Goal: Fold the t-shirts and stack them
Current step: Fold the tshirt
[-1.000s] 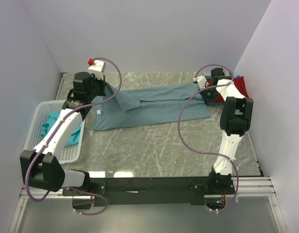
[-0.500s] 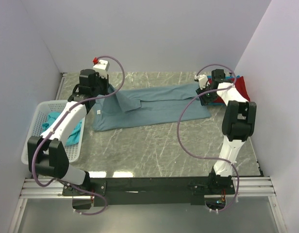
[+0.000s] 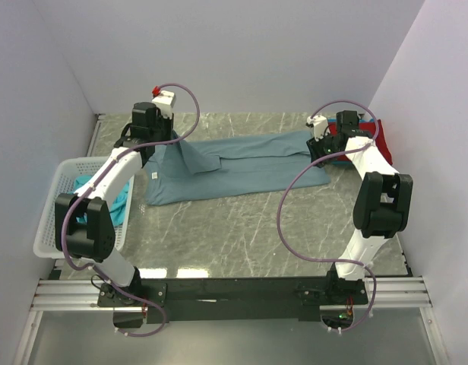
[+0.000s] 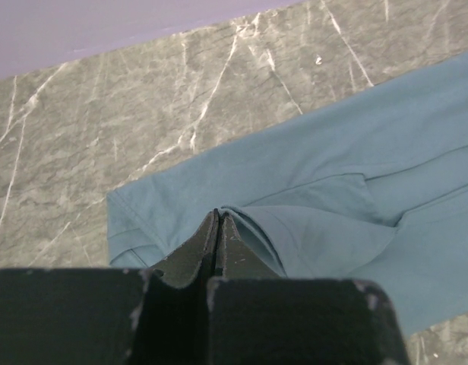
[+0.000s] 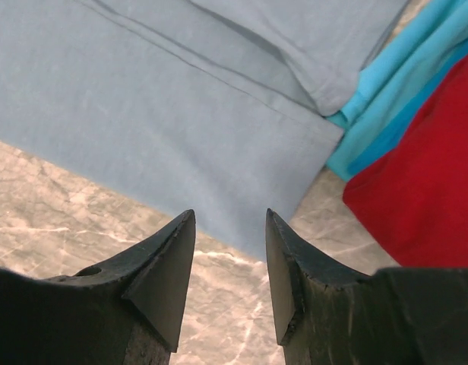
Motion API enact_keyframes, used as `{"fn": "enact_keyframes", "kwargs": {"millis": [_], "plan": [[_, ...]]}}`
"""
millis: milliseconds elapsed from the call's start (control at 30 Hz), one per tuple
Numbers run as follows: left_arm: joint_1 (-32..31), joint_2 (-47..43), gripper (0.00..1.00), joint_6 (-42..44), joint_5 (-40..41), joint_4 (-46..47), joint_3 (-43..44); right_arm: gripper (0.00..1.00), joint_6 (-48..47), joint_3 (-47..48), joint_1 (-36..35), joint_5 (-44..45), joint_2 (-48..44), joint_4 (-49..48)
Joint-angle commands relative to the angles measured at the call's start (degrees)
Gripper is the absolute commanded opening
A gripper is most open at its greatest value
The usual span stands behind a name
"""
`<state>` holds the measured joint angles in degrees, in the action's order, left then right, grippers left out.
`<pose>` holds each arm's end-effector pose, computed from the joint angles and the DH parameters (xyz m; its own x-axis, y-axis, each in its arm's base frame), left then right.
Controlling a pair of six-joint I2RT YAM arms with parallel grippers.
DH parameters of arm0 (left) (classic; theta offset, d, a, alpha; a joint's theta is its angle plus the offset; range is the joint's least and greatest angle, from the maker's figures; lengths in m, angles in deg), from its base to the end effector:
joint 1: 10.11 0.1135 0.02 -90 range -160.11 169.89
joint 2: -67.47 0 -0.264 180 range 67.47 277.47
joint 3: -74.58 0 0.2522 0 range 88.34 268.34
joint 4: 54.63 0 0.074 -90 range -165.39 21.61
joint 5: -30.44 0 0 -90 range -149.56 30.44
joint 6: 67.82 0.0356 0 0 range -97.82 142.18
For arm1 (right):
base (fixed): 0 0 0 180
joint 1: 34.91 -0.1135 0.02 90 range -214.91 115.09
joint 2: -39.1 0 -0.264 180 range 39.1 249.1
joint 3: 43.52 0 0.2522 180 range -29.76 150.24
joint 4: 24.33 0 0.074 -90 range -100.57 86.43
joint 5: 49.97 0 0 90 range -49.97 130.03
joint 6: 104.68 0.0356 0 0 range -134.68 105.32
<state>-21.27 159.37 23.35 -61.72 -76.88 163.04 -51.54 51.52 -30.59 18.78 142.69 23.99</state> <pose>0.3718 -0.0747 0.3147 -0.4206 0.1038 -0.9013 0.2354 0.9719 0.0021 0.3899 -0.0165 0.2429 -0.5918 -0.5160 -0.6194 -0.6028 0.7934 -0.0850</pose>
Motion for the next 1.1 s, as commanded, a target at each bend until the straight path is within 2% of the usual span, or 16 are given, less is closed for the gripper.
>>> {"fn": "enact_keyframes", "kwargs": {"millis": [0, 467, 700, 1067], "plan": [[0.35, 0.74, 0.01, 1.47, 1.45, 1.02, 2.56, 0.49, 0.74, -0.33, -0.27, -2.12, -2.17, -1.26], [0.44, 8.73, 0.01, 3.49, 1.98, -2.14, 13.89, 0.50, 0.56, -1.12, -0.27, -2.91, -1.46, -1.26], [0.52, 12.69, 0.01, 3.66, 1.89, -2.67, 15.92, 0.50, 0.65, -1.21, -0.19, -3.35, -1.55, -1.17], [2.46, 24.46, 0.01, 2.26, 1.71, -3.55, 20.49, 0.51, 0.47, -1.56, -0.27, -4.41, -2.08, -0.90]]}}
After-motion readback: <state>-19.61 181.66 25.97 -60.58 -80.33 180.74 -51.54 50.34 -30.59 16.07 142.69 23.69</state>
